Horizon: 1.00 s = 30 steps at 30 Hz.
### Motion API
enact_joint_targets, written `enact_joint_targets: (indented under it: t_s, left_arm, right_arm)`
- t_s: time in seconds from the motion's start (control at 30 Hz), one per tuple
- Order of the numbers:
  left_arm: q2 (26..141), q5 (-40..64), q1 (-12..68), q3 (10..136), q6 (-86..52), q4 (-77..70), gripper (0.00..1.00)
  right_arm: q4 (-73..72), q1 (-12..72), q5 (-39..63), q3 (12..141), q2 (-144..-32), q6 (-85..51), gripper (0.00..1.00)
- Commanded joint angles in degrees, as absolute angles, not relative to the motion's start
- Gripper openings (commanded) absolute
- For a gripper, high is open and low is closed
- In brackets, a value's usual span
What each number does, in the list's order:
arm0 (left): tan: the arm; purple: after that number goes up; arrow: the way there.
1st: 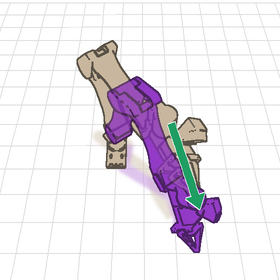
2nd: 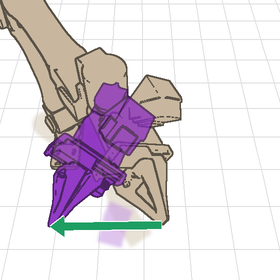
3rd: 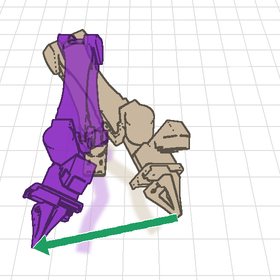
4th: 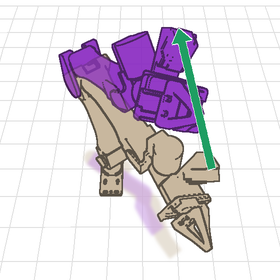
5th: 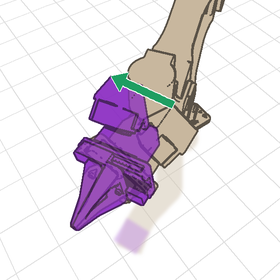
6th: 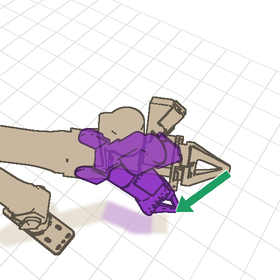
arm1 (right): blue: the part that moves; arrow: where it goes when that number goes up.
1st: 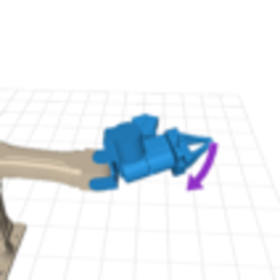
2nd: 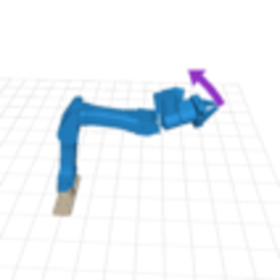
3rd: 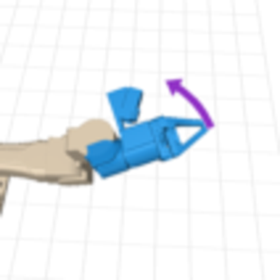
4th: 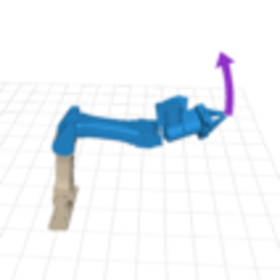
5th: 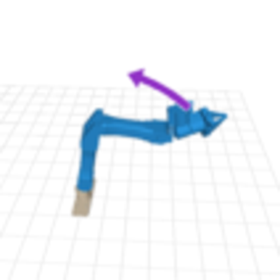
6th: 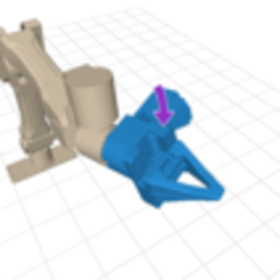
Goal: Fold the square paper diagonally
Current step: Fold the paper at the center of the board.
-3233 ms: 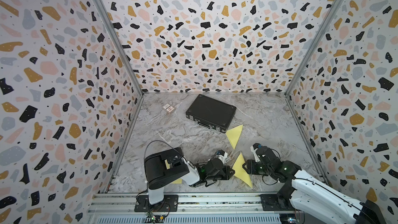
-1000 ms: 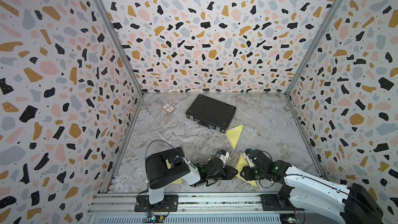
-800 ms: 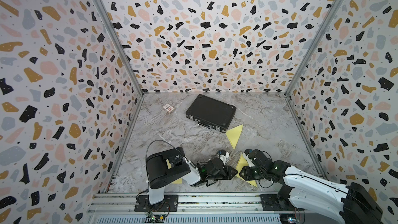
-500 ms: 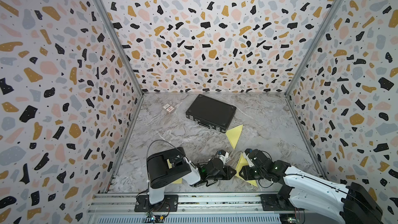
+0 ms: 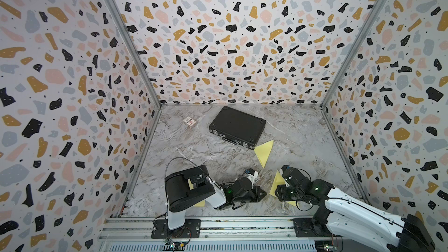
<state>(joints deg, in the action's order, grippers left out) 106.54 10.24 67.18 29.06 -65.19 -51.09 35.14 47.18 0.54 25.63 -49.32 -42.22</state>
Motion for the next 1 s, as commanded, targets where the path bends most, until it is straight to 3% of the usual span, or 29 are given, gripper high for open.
enact_joint_targets:
  t_s: [0.0, 0.23, 0.47, 0.6, 0.7, 0.97]
  left_arm:
    - [111.21, 10.19, 67.41, 24.43, -64.08, -32.34, 0.04]
    - [107.90, 11.63, 67.41, 25.44, -63.29, -31.82, 0.06]
    - [103.89, 11.95, 67.45, 28.36, -61.48, -27.02, 0.22]
    - [102.66, 11.78, 67.41, 30.36, -60.82, -23.84, 0.25]
    - [102.25, 11.87, 67.41, 32.72, -60.09, -21.55, 0.25]
    - [101.56, 13.33, 67.59, 41.62, -57.84, -17.81, 0.18]
  right_arm:
    - [41.37, 47.46, -4.60, 29.44, -46.89, -41.07, 0.53]
    - [45.11, 47.46, -9.75, 28.86, -39.60, -44.00, 0.69]
    - [48.78, 47.44, -14.58, 29.18, -39.11, -44.66, 0.87]
    - [48.35, 47.36, -13.41, 30.17, -38.66, -45.17, 0.99]
    - [46.15, 47.37, -9.68, 31.30, -37.95, -44.94, 0.99]
    - [46.40, 47.24, -11.77, 30.82, -37.74, -48.78, 0.99]
